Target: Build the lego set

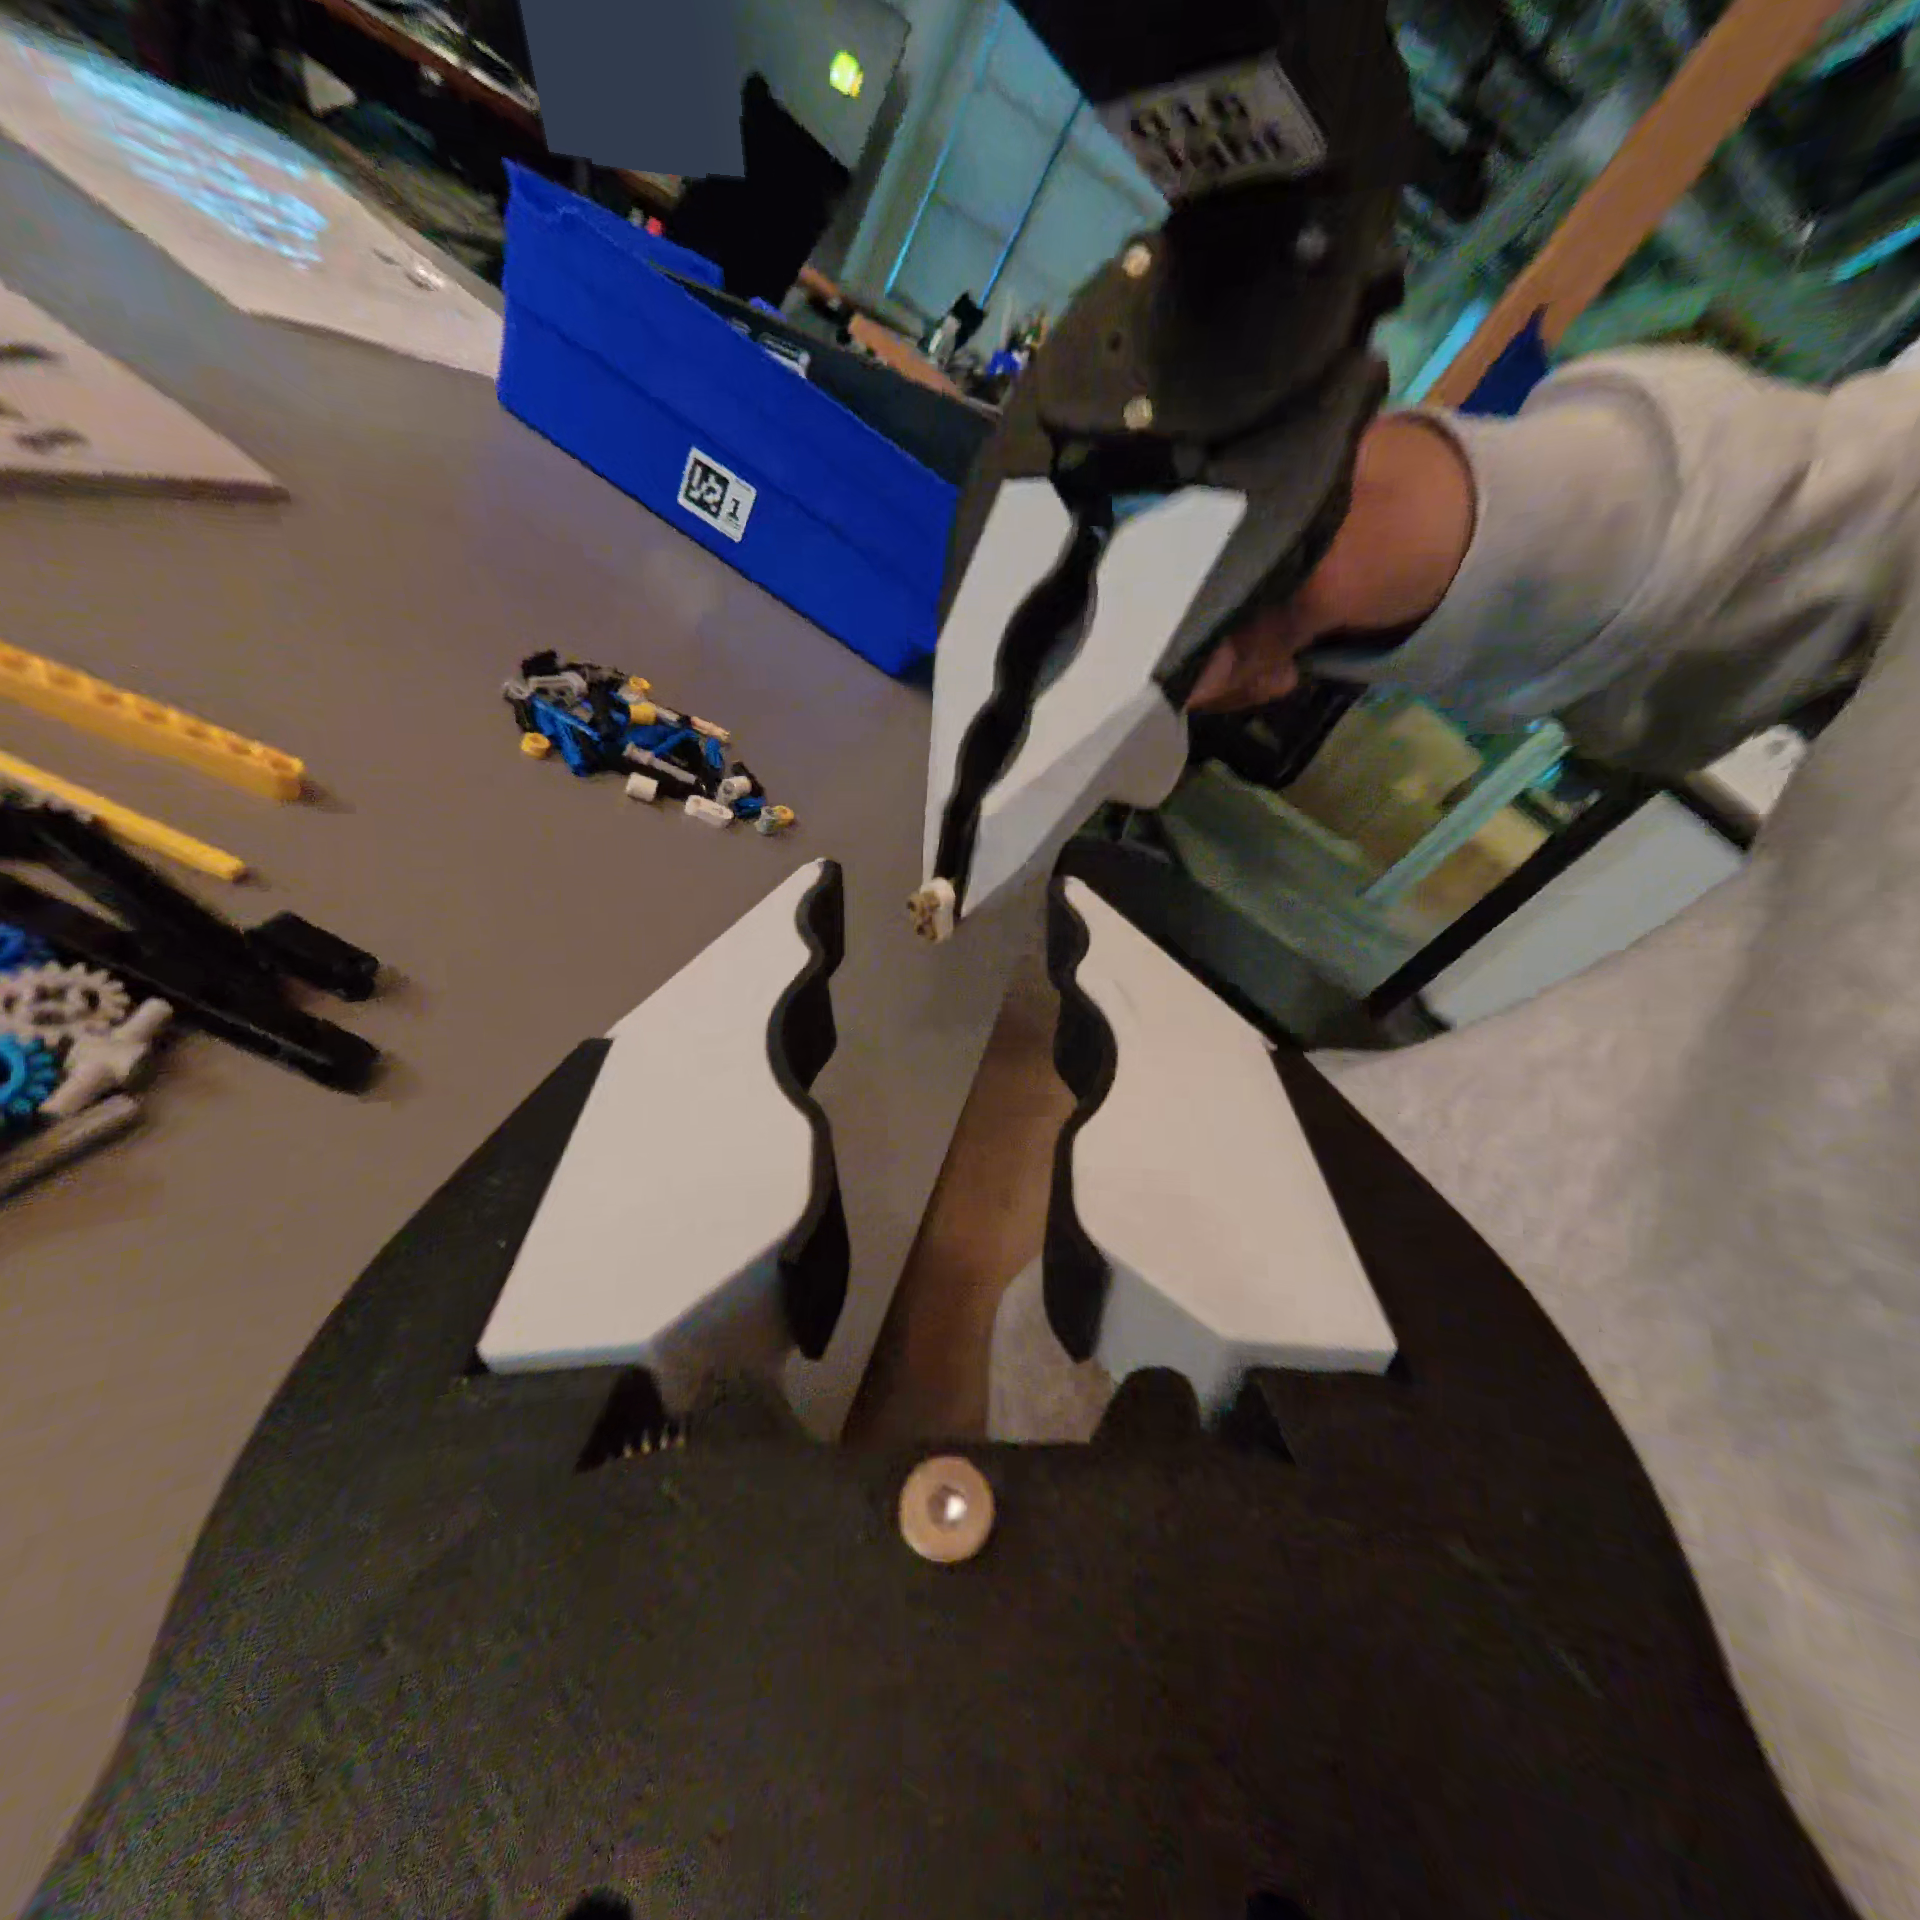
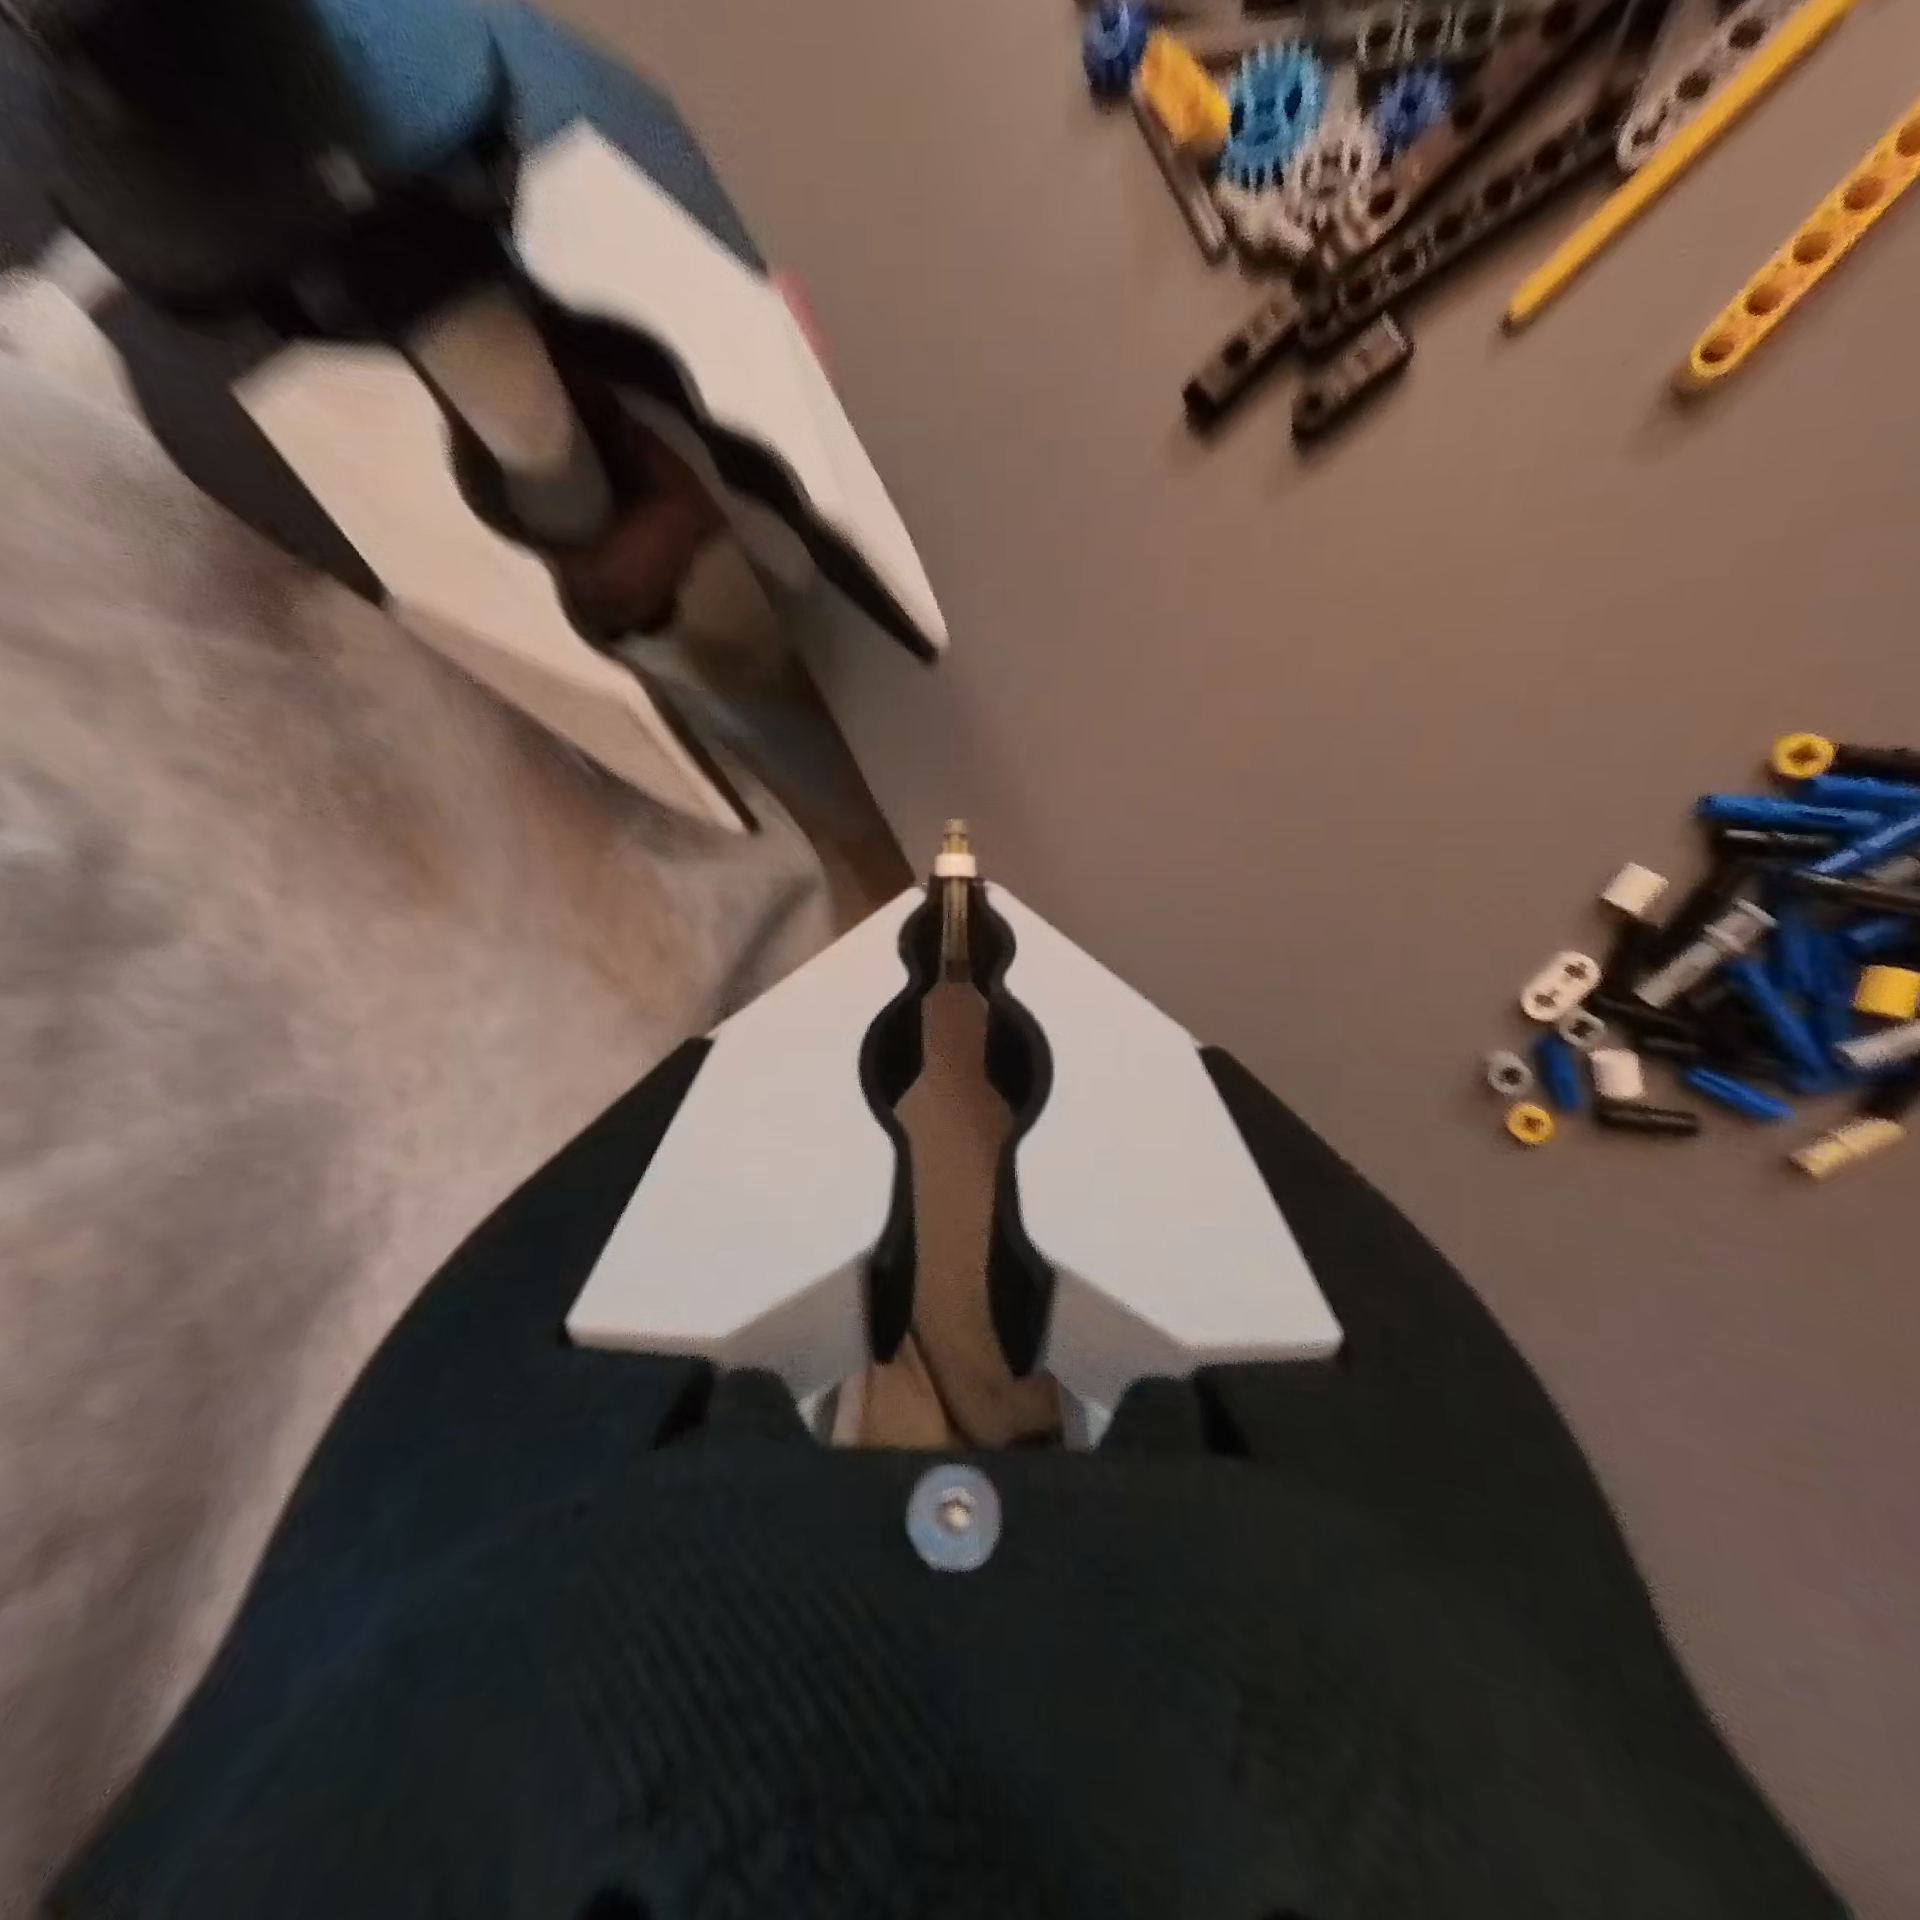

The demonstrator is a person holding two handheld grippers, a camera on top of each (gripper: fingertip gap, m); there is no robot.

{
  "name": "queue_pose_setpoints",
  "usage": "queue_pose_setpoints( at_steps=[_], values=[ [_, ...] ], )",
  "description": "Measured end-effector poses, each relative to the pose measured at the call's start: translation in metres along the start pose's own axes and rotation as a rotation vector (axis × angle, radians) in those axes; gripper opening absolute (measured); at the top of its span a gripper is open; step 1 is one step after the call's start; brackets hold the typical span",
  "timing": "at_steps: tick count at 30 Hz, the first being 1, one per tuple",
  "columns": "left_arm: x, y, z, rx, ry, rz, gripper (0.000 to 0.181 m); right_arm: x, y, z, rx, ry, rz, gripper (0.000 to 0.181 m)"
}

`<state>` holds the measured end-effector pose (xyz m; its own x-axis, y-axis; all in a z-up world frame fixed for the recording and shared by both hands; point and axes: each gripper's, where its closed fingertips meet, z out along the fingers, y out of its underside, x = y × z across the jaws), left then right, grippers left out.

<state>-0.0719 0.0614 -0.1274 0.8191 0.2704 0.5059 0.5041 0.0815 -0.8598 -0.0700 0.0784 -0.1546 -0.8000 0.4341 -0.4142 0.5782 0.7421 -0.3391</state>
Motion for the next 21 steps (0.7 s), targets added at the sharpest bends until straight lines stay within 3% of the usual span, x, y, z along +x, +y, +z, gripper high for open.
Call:
queue_pose_setpoints(
  at_steps=[6, 12, 21],
  values=[
    [0.024, -0.005, 0.003, 0.044, 0.07, 0.129, 0.043, -0.024, -0.02, -0.008, 0.168, -0.233, 0.14, 0.003],
    [0.022, -0.003, 0.004, 0.035, 0.015, 0.232, 0.035, -0.028, -0.022, -0.008, 0.234, -0.285, 0.173, 0.002],
    [0.016, -0.008, 0.0, 0.062, 0.006, 0.186, 0.018, -0.031, -0.026, -0.014, 0.357, -0.367, 0.271, 0.002]
  ],
)
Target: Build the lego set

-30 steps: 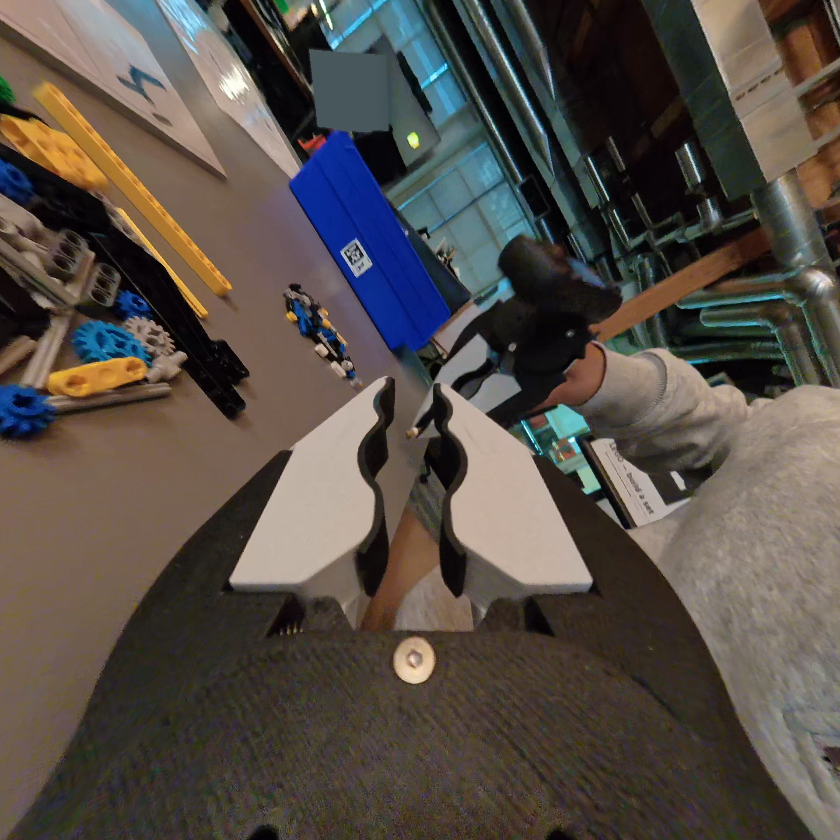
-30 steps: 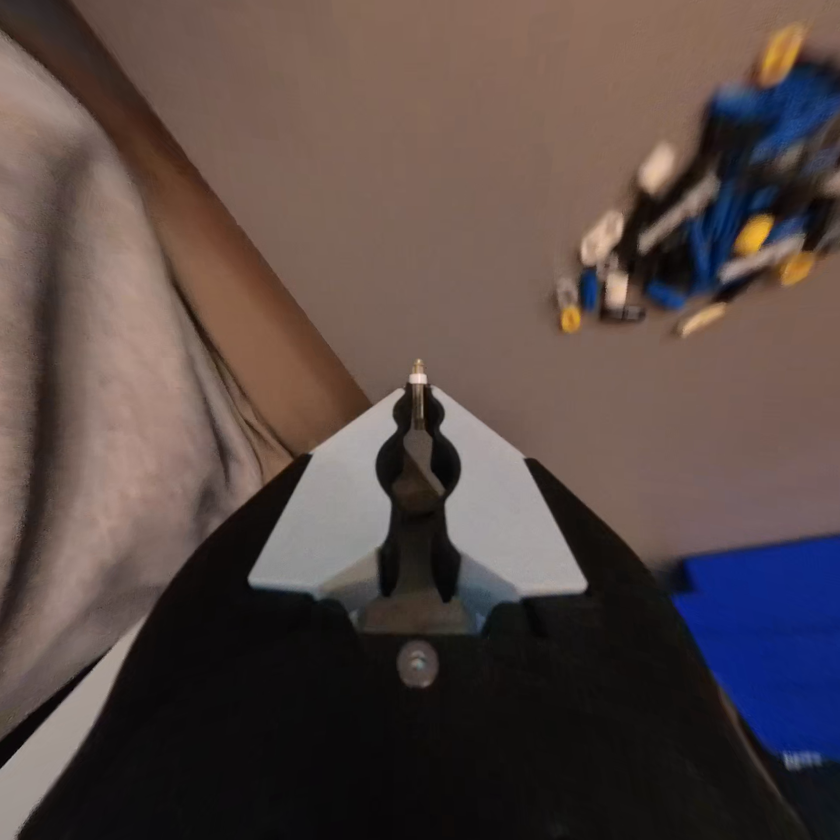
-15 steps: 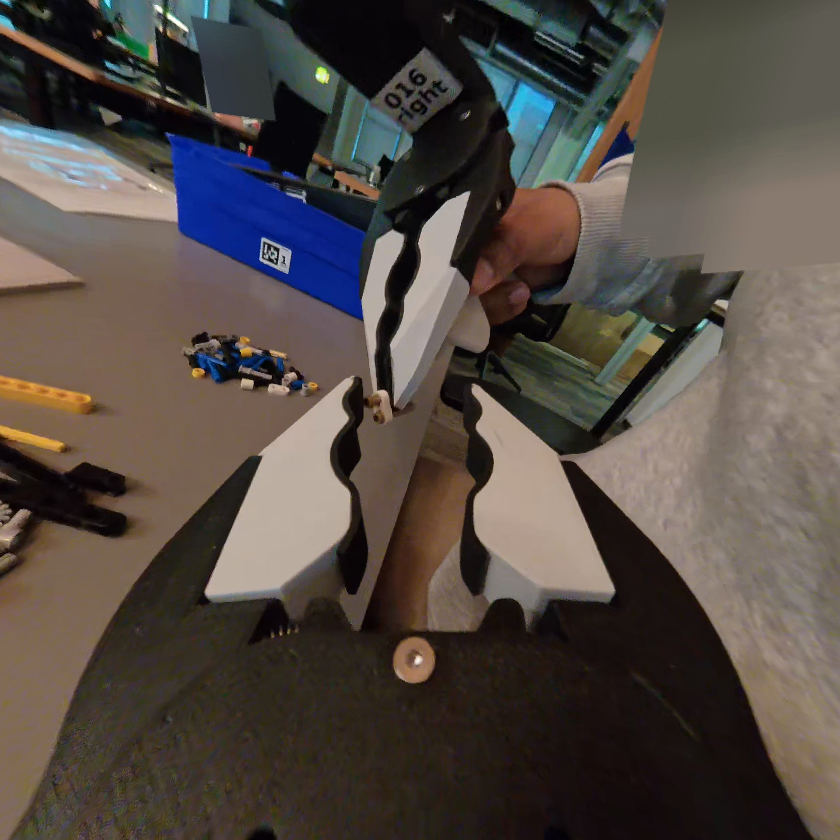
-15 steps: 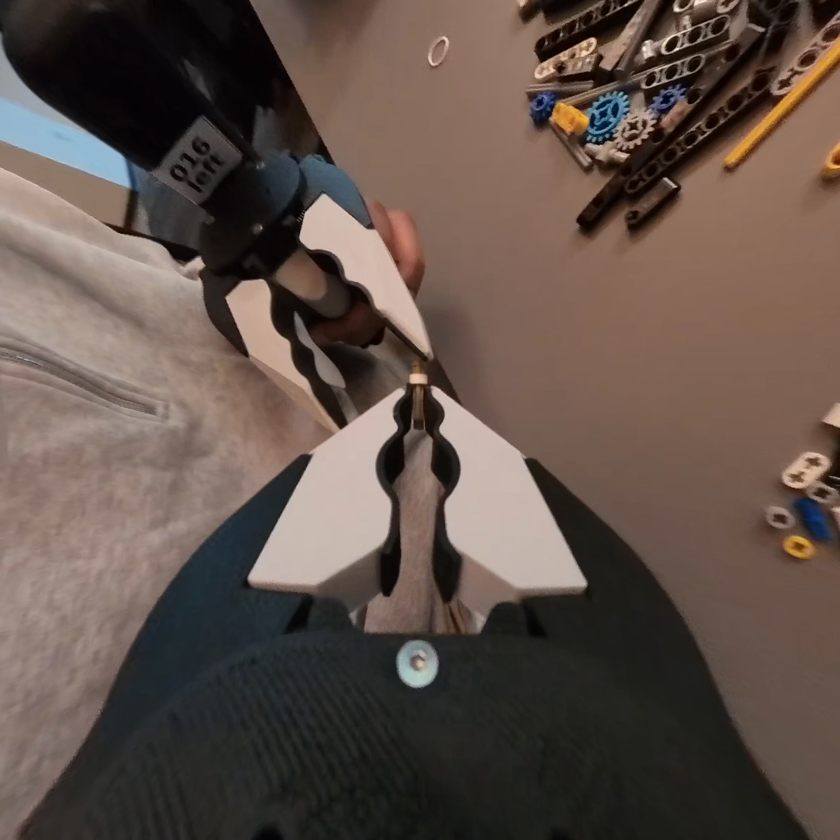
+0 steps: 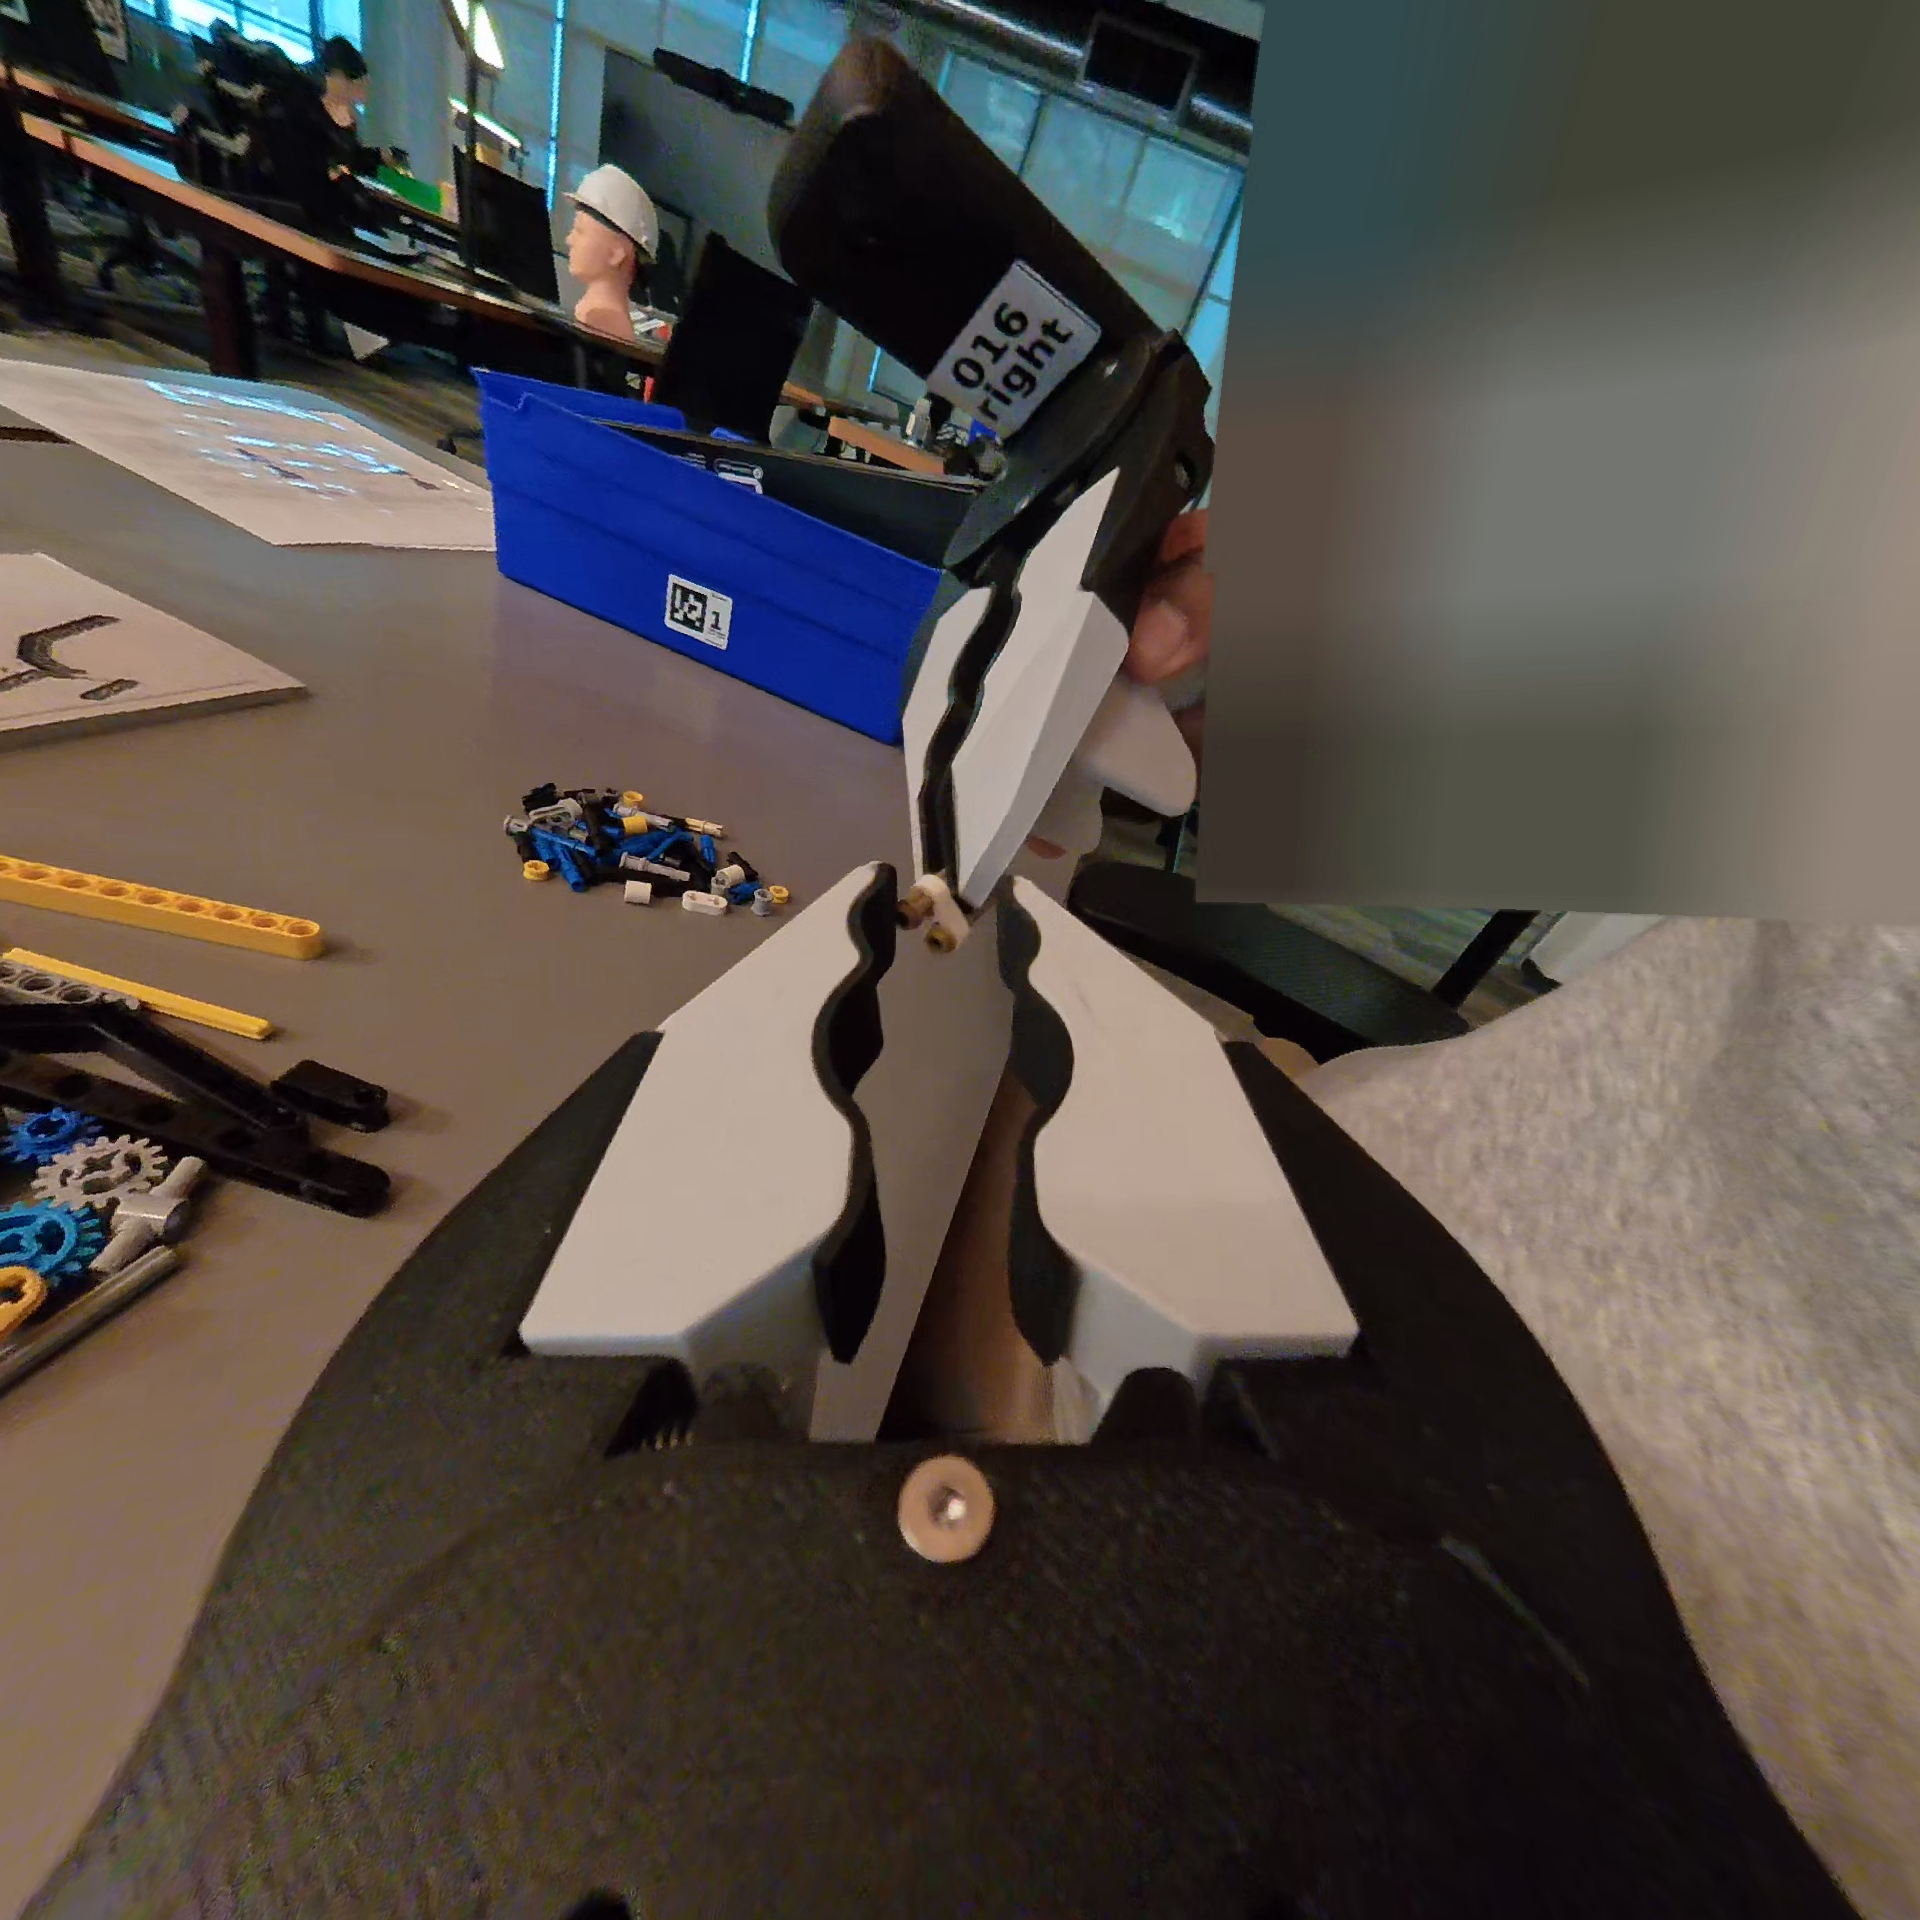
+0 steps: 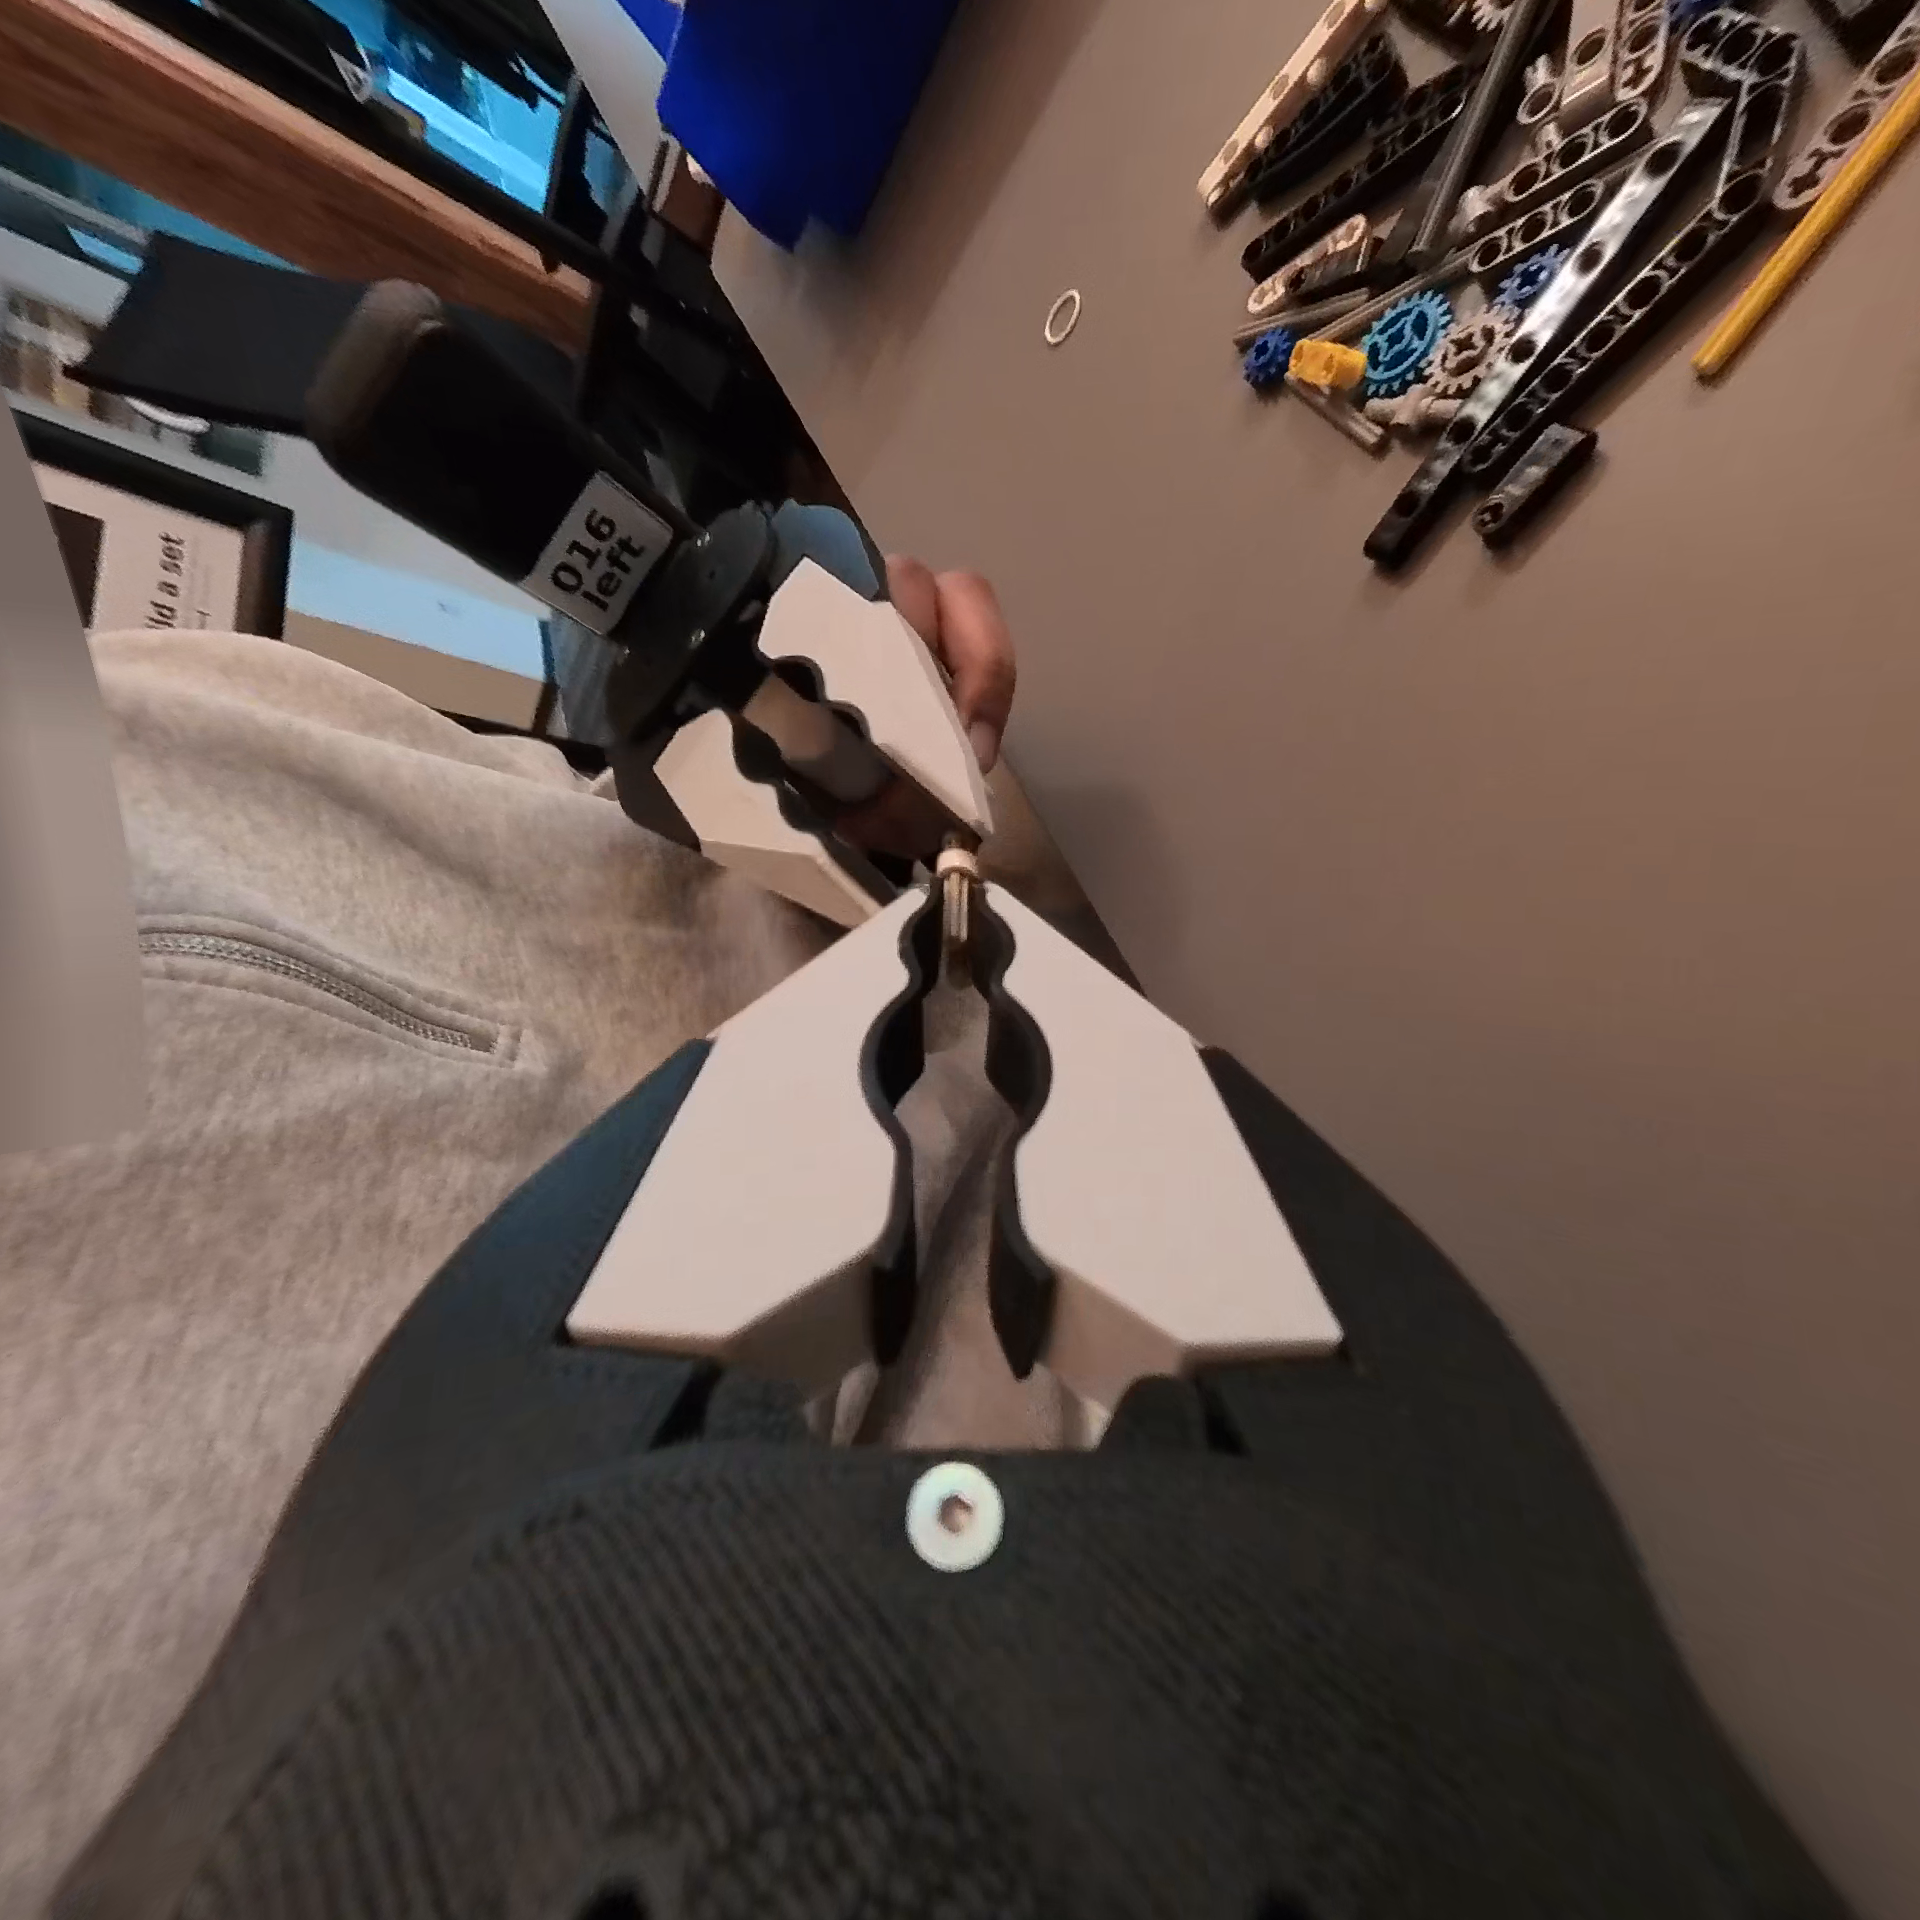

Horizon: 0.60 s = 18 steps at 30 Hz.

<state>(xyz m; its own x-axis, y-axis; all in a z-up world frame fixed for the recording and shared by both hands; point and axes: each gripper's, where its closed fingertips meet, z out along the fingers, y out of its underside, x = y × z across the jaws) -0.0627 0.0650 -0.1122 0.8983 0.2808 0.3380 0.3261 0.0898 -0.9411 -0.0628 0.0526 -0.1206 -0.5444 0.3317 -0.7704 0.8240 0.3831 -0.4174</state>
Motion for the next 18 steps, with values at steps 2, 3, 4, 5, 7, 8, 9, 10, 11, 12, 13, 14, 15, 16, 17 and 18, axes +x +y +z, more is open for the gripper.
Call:
queue_pose_setpoints(
  at_steps=[2, 3, 4, 5, 7, 8, 9, 10, 11, 12, 13, 14, 15, 16, 17, 18],
  values=[
    [0.001, -0.002, -0.001, 0.01, 0.018, -0.022, 0.016, -0.002, -0.001, -0.001, 0.016, -0.018, 0.012, 0.002],
    [0.002, -0.002, -0.001, 0.015, 0.027, -0.038, 0.016, -0.003, -0.001, -0.001, 0.024, -0.027, 0.019, 0.002],
    [0.002, -0.004, -0.002, 0.023, 0.039, -0.053, 0.016, -0.005, -0.002, -0.002, 0.032, -0.04, 0.027, 0.003],
    [0.003, -0.005, -0.003, 0.033, 0.051, -0.07, 0.015, -0.007, -0.003, -0.002, 0.043, -0.057, 0.037, 0.003],
    [0.004, -0.009, -0.005, 0.055, 0.078, -0.114, 0.012, -0.011, -0.006, -0.004, 0.069, -0.096, 0.059, 0.002],
    [0.004, -0.011, -0.005, 0.065, 0.093, -0.145, 0.009, -0.012, -0.007, -0.005, 0.079, -0.113, 0.065, 0.002],
    [0.004, -0.013, -0.006, 0.076, 0.109, -0.179, 0.007, -0.013, -0.007, -0.006, 0.087, -0.121, 0.065, 0.002],
    [0.004, -0.014, -0.007, 0.085, 0.128, -0.213, 0.007, -0.014, -0.008, -0.006, 0.092, -0.128, 0.061, 0.002],
    [0.005, -0.016, -0.008, 0.096, 0.148, -0.245, 0.006, -0.016, -0.008, -0.006, 0.096, -0.138, 0.057, 0.002],
    [0.005, -0.017, -0.009, 0.106, 0.166, -0.276, 0.006, -0.018, -0.009, -0.006, 0.1, -0.146, 0.055, 0.002],
    [0.005, -0.019, -0.01, 0.118, 0.185, -0.307, 0.005, -0.019, -0.01, -0.006, 0.105, -0.156, 0.051, 0.002],
    [0.006, -0.021, -0.011, 0.131, 0.204, -0.337, 0.005, -0.021, -0.011, -0.007, 0.111, -0.165, 0.044, 0.002],
    [0.006, -0.023, -0.012, 0.142, 0.22, -0.366, 0.004, -0.023, -0.012, -0.007, 0.116, -0.175, 0.037, 0.003],
    [0.005, -0.025, -0.013, 0.156, 0.236, -0.392, 0.004, -0.027, -0.013, -0.008, 0.125, -0.192, 0.027, 0.007],
    [0.005, -0.027, -0.014, 0.169, 0.247, -0.416, 0.004, -0.03, -0.015, -0.009, 0.132, -0.209, 0.019, 0.011],
    [0.004, -0.028, -0.015, 0.18, 0.255, -0.439, 0.004, -0.032, -0.016, -0.01, 0.138, -0.222, 0.012, 0.016]
  ],
)
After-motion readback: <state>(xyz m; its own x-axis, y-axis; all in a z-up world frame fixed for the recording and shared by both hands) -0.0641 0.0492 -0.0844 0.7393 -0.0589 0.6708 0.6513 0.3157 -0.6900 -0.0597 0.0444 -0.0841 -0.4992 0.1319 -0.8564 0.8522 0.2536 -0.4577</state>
